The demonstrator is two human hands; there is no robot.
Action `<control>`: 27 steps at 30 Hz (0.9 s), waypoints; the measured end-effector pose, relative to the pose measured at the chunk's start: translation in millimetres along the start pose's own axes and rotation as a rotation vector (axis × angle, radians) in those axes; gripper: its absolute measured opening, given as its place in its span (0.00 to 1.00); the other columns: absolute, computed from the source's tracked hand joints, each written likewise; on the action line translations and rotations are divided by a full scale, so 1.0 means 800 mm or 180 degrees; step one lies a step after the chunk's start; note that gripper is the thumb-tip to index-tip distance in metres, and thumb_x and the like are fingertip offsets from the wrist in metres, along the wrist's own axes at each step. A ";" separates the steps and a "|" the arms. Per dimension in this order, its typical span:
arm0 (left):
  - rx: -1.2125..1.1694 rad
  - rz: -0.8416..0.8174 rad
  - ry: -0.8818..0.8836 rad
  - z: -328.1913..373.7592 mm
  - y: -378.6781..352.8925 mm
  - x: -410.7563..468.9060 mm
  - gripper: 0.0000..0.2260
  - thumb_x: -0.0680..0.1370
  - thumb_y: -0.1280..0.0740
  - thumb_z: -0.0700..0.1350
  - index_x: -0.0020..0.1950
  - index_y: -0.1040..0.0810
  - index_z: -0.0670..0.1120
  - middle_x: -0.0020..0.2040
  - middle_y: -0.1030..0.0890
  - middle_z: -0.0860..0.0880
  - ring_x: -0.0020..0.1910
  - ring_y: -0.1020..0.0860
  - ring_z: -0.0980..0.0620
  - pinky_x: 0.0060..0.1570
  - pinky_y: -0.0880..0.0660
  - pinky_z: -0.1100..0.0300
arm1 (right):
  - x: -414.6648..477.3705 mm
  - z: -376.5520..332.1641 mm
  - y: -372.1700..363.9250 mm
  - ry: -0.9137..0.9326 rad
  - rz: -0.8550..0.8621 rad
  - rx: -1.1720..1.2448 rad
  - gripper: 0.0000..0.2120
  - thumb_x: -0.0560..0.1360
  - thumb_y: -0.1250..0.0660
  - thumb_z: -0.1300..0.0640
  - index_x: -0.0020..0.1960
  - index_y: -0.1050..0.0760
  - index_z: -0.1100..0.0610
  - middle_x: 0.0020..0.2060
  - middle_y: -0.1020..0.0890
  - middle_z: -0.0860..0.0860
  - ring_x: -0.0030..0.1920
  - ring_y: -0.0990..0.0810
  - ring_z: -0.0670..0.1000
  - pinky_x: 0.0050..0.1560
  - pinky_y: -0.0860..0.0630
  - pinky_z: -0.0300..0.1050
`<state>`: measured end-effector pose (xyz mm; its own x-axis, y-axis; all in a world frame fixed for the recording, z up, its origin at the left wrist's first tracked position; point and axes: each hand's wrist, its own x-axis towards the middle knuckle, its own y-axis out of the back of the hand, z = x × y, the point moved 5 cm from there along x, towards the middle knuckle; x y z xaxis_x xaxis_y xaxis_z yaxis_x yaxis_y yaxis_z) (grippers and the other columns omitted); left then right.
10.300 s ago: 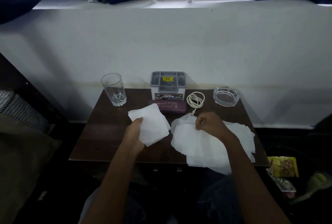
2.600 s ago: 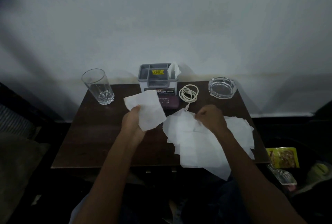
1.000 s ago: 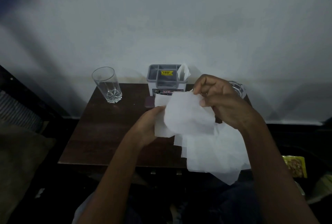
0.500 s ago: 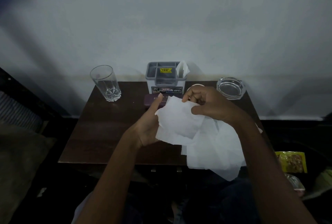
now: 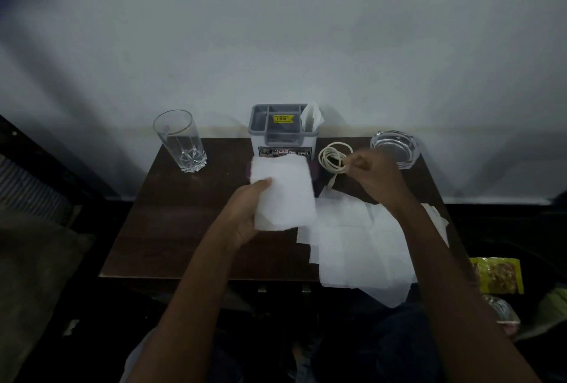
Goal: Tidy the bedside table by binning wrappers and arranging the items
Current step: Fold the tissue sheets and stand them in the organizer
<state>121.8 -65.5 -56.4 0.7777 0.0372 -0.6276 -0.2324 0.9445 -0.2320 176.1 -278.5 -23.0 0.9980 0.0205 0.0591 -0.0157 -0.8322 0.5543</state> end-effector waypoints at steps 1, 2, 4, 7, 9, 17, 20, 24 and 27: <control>-0.0089 0.0218 -0.0120 0.003 0.007 0.002 0.17 0.80 0.40 0.45 0.67 0.31 0.40 0.56 0.21 0.43 0.49 0.22 0.44 0.44 0.24 0.46 | 0.002 0.017 -0.002 -0.0110 -0.0036 -0.0368 0.05 0.73 0.35 0.67 0.45 0.21 0.67 0.45 0.18 0.60 0.46 0.21 0.56 0.48 0.27 0.44; -0.0180 0.0430 -0.0219 0.006 0.014 0.003 0.17 0.80 0.40 0.45 0.67 0.31 0.40 0.59 0.22 0.41 0.52 0.23 0.43 0.48 0.24 0.45 | 0.004 0.033 -0.007 -0.0214 -0.0164 -0.0706 0.06 0.72 0.36 0.66 0.45 0.21 0.67 0.46 0.18 0.62 0.48 0.21 0.59 0.50 0.27 0.47; -0.0335 0.0750 -0.0361 0.011 0.025 0.004 0.17 0.80 0.40 0.45 0.68 0.32 0.40 0.62 0.24 0.41 0.55 0.24 0.42 0.56 0.26 0.43 | 0.004 0.057 -0.020 -0.0397 -0.0453 -0.1083 0.07 0.71 0.35 0.64 0.46 0.19 0.63 0.48 0.17 0.59 0.51 0.20 0.59 0.55 0.25 0.50; -0.0392 0.0919 -0.0515 0.014 0.031 0.004 0.16 0.81 0.41 0.45 0.67 0.31 0.41 0.60 0.23 0.42 0.52 0.24 0.44 0.54 0.26 0.47 | 0.002 0.067 -0.036 -0.0552 -0.0520 -0.1365 0.09 0.68 0.33 0.59 0.48 0.19 0.55 0.51 0.18 0.55 0.54 0.22 0.60 0.58 0.25 0.52; -0.0408 0.0968 -0.0542 0.015 0.031 0.004 0.16 0.81 0.41 0.45 0.66 0.30 0.41 0.57 0.23 0.42 0.51 0.25 0.45 0.52 0.27 0.48 | -0.001 0.065 -0.044 -0.0583 -0.0452 -0.1477 0.08 0.68 0.33 0.59 0.47 0.20 0.54 0.50 0.19 0.55 0.53 0.22 0.60 0.57 0.25 0.54; -0.0364 0.0960 -0.0507 0.014 0.031 0.006 0.15 0.81 0.41 0.45 0.66 0.30 0.42 0.60 0.23 0.42 0.53 0.24 0.43 0.59 0.27 0.43 | -0.002 0.046 -0.034 -0.0753 -0.0261 -0.0817 0.12 0.64 0.31 0.64 0.28 0.28 0.51 0.31 0.22 0.44 0.45 0.21 0.54 0.54 0.24 0.56; -0.0373 0.0983 -0.0505 0.015 0.031 0.004 0.16 0.81 0.41 0.45 0.67 0.31 0.42 0.59 0.23 0.43 0.56 0.25 0.43 0.59 0.27 0.44 | -0.003 0.029 -0.019 -0.0624 -0.0245 -0.0158 0.15 0.63 0.30 0.69 0.28 0.27 0.51 0.30 0.22 0.45 0.36 0.23 0.49 0.47 0.25 0.48; -0.0299 0.0912 -0.0537 0.014 0.029 0.006 0.16 0.81 0.41 0.46 0.67 0.30 0.42 0.59 0.23 0.43 0.54 0.25 0.44 0.61 0.27 0.44 | -0.009 0.004 -0.004 -0.0438 -0.0289 0.0593 0.13 0.66 0.32 0.74 0.35 0.27 0.57 0.31 0.23 0.53 0.33 0.27 0.48 0.34 0.29 0.31; -0.0211 0.0874 -0.0565 0.013 0.027 0.007 0.16 0.81 0.41 0.46 0.67 0.30 0.42 0.60 0.23 0.43 0.53 0.25 0.45 0.61 0.28 0.44 | -0.010 -0.009 0.006 -0.0333 -0.0337 0.0820 0.14 0.66 0.30 0.73 0.40 0.24 0.55 0.35 0.22 0.54 0.35 0.25 0.47 0.37 0.27 0.33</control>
<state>127.4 -41.7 -57.2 0.7691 0.3492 -0.5354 -0.4803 0.8683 -0.1237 167.5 -278.6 -14.5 0.9943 0.0686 -0.0811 0.0913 -0.9419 0.3231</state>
